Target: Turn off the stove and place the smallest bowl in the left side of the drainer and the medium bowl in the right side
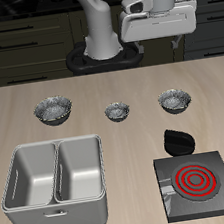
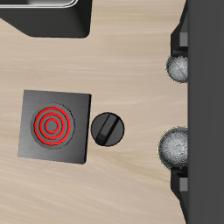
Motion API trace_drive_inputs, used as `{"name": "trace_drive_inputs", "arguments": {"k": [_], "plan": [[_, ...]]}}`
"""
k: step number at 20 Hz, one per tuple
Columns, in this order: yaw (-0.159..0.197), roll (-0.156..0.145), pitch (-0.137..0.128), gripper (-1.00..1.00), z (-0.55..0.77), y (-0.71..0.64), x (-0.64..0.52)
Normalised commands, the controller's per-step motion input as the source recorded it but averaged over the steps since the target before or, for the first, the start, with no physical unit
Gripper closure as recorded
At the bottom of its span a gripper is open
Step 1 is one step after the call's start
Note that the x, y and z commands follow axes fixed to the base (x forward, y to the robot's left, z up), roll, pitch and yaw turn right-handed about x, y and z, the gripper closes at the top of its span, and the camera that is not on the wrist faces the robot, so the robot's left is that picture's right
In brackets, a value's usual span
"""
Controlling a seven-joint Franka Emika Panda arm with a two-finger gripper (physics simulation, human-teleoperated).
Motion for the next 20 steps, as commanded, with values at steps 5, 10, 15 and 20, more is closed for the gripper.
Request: {"name": "trace_drive_inputs", "arguments": {"k": [5, 10, 15, 20], "plan": [[0.019, 0.0, -0.009, -1.0, -0.09, 0.17, 0.21], [0.073, 0.038, -0.031, -1.0, -0.04, 0.19, 0.15], [0.026, -0.014, -0.004, -1.0, -0.12, 0.01, 0.26], [-0.013, 0.005, 0.019, -1.0, -0.2, -0.04, 0.17]]}}
